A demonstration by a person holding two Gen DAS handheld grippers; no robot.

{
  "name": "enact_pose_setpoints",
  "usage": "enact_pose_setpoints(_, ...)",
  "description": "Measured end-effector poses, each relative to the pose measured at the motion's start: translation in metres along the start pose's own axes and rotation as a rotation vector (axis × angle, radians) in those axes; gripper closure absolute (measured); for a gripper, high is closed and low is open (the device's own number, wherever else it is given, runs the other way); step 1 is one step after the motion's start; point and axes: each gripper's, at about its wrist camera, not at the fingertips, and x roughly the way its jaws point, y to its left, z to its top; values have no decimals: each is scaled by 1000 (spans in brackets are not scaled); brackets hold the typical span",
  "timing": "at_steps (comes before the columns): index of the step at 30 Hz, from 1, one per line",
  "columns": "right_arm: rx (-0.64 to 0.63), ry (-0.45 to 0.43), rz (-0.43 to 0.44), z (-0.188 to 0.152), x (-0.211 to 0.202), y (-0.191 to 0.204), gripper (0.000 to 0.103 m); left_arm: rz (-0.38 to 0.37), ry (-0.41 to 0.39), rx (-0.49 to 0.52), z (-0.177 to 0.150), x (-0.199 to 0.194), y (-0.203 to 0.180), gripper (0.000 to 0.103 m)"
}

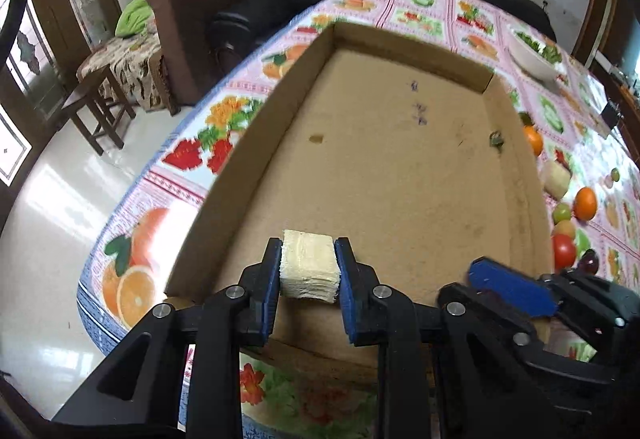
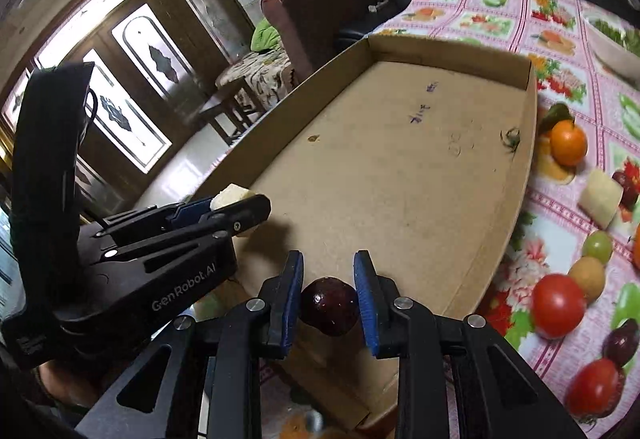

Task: Organize fruits
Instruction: 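Open the left tool to drop the cube in the box while the right tool releases the plum, then grasp a red tomato with the left tool while the right tool grasps an orange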

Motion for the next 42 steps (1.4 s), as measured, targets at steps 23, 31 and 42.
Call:
enact_pose_setpoints(23,122,-167,-29,-33,-93,-47,57,-85,-55,-91,-11,-46,-1,58)
enact_pose_setpoints(31,198,-208,-180,-79,-143,-91,57,-233,-66,18,-32,-76,-51,54)
enact_pose_setpoints(42,297,-252,-253,-115,-178,-132,57,-341,5,179,-59,-81,-126,54)
